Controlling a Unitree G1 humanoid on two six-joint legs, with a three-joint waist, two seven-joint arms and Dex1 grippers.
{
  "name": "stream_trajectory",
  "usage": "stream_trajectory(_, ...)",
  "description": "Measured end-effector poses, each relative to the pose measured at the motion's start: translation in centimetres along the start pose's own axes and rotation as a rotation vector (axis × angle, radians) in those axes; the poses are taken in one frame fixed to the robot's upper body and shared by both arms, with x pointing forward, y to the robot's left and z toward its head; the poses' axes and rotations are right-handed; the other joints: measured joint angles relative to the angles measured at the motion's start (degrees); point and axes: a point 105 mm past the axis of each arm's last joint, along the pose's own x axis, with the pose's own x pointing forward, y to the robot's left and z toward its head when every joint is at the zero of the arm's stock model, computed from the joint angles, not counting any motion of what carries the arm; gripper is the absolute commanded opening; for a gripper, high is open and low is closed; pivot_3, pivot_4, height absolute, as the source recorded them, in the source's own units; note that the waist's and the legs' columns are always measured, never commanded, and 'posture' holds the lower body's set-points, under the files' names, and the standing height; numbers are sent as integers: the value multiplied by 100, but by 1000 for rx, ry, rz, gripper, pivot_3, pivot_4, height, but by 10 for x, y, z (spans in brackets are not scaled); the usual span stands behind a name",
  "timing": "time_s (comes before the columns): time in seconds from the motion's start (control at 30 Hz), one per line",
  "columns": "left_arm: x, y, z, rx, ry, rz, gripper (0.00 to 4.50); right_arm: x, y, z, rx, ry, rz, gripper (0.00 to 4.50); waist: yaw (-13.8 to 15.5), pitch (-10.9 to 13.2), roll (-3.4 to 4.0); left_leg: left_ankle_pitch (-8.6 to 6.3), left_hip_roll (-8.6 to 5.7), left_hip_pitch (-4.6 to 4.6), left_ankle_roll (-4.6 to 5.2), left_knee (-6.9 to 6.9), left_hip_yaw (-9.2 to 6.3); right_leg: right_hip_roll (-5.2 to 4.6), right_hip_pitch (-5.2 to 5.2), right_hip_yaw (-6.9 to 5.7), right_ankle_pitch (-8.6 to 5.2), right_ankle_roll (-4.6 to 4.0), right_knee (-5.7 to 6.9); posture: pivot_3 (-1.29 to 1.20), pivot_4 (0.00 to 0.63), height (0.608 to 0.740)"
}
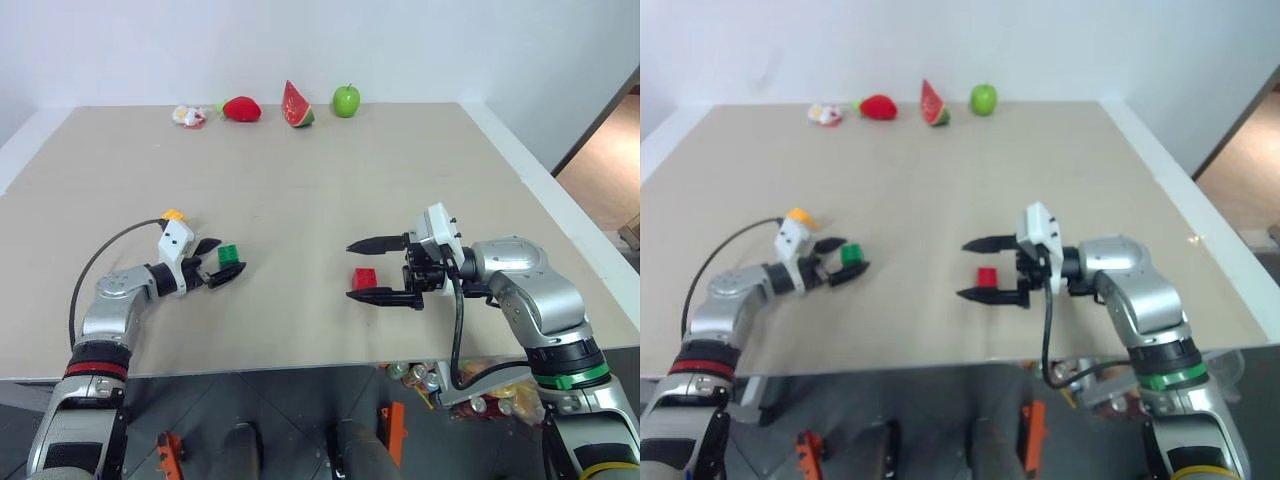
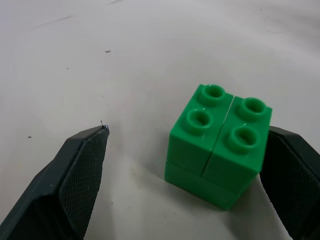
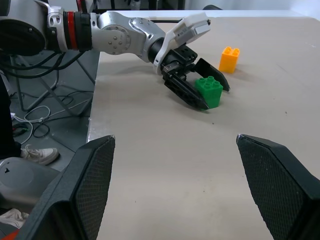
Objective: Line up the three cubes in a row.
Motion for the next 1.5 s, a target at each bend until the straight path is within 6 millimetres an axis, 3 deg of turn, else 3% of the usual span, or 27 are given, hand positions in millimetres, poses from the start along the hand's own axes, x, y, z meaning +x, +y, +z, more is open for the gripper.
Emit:
stream_trajectory(0.3, 8, 1, 3, -3, -18, -58, 4500, 0, 0, 1, -8, 2, -2, 4021, 3, 0, 0, 0, -1, -3, 0, 4, 0, 0, 1, 0, 1, 2, 0, 0, 150, 740)
stream_trajectory(0.4, 11, -3, 3, 1, -32, -70, 3767, -2, -1, 2, -11, 5, -13, 4070, 3, 0, 0, 0, 0, -3, 0, 4, -1, 0, 0, -1, 1, 2, 0, 0, 150, 740)
stream_trajectory(0.6, 11, -3, 3, 3, -34, -77, 1714, -5, -3, 3, -16, 3, -27, 4070, 3, 0, 0, 0, 0, -2, 0, 4, -1, 0, 1, 0, 1, 3, 0, 0, 150, 740)
stream_trajectory(0.67, 11, -4, 3, 4, -34, -85, 1381, -5, -3, 3, -16, 3, -27, 4070, 3, 0, 0, 0, -1, -2, 0, 4, -1, 0, 1, 0, 1, 3, 0, 0, 150, 740)
stream_trajectory(0.97, 7, -14, 14, 109, -27, -171, 1386, -4, -2, 4, -19, 1, -16, 4070, 3, 0, 0, 0, 0, -4, 0, 4, -1, 0, 0, 1, 1, 3, 0, 0, 150, 740)
stream_trajectory(1.1, 8, -30, 15, 153, -21, -262, 1386, -9, -1, 3, -20, 23, -7, 4070, 2, 0, 0, 0, -1, -4, 0, 4, 0, -1, 0, 2, 1, 3, 0, 0, 150, 740)
stream_trajectory(1.37, 26, -70, 30, 188, -68, -446, 1386, -48, -15, -9, 30, 85, -127, 4070, 6, 0, 0, 0, -2, -4, 0, 14, 0, -1, 5, 5, 1, 3, -1, 0, 150, 740)
stream_trajectory(1.5, 39, -85, 28, 168, -84, -498, 1386, -68, -26, 2, 25, 47, -230, 4070, 6, 0, 0, 0, -2, -3, 1, 15, -1, 2, 5, 5, 2, 4, -1, 0, 150, 740)
